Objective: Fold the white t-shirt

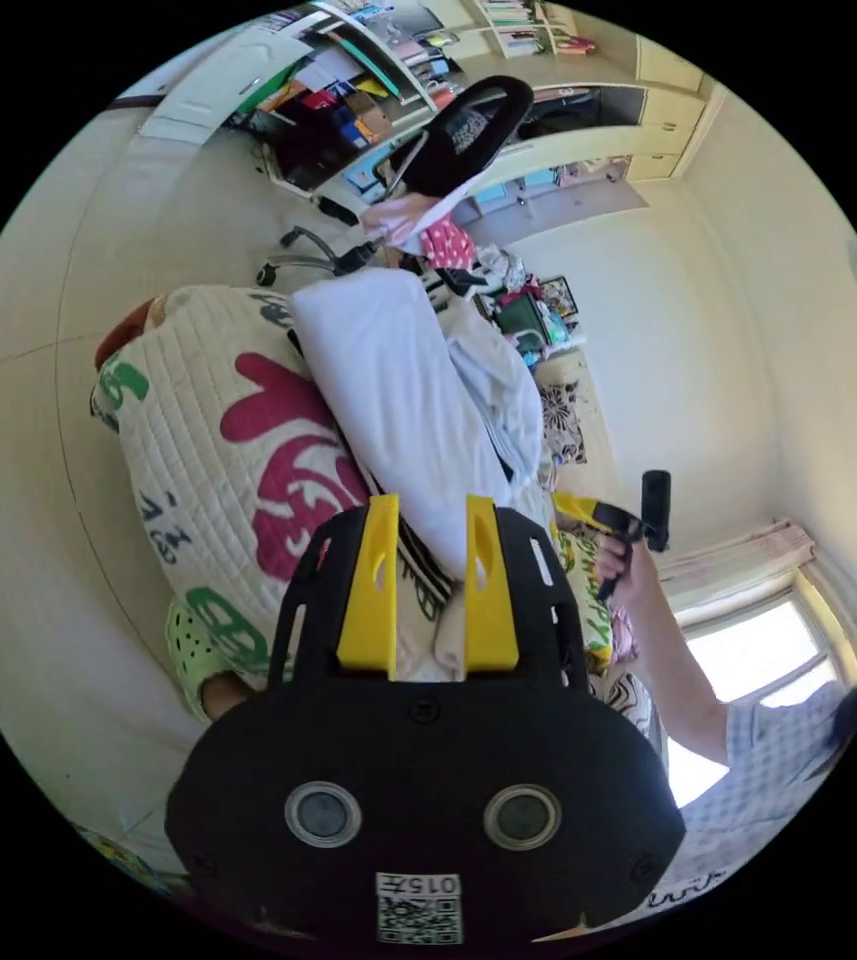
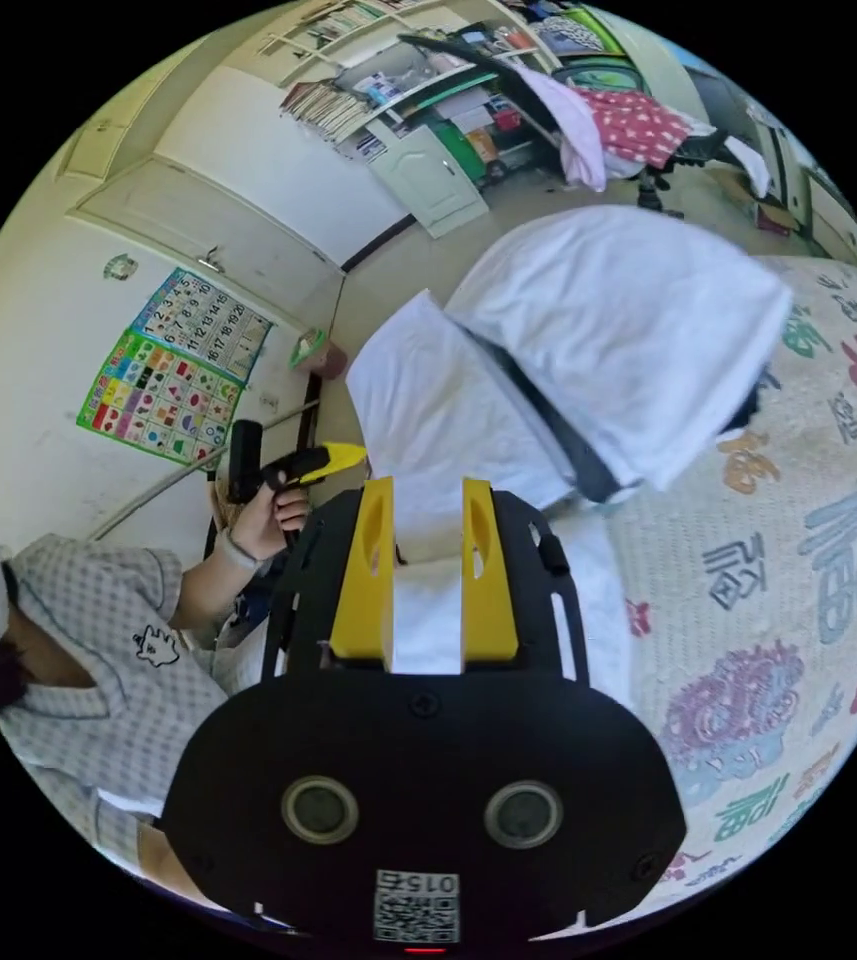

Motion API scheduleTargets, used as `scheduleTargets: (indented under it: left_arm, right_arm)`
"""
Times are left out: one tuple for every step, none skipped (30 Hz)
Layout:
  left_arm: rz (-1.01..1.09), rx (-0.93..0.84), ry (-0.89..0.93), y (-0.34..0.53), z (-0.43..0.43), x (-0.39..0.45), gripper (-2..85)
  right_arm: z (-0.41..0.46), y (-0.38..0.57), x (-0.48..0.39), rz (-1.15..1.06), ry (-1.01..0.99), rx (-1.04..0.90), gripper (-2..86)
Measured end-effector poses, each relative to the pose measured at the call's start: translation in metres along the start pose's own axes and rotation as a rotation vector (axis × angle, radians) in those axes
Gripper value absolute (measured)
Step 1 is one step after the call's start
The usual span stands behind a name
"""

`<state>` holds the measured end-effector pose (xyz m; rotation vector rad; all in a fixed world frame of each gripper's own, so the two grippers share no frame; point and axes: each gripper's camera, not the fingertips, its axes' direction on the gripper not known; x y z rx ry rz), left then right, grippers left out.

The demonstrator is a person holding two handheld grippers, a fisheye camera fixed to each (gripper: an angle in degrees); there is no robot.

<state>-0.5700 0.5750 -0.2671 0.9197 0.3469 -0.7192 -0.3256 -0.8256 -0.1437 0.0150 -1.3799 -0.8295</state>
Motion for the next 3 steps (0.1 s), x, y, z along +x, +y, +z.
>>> scheduleTargets:
  left_arm:
    - [-0.031,0.012,0.032,-0.001,0.004,-0.002,9.2]
    - [-0.049,0.012,0.040,-0.001,0.006,-0.003,8.6]
    - [-0.079,0.020,0.051,0.002,0.008,-0.004,7.4]
  right_arm:
    - [0.008,-0.002,-0.007,-0.004,0.001,-0.012,10.5]
    - [0.025,-0.008,-0.017,0.001,0.013,-0.066,10.8]
    - [0.041,-0.013,-0.024,0.021,0.030,-0.124,10.4]
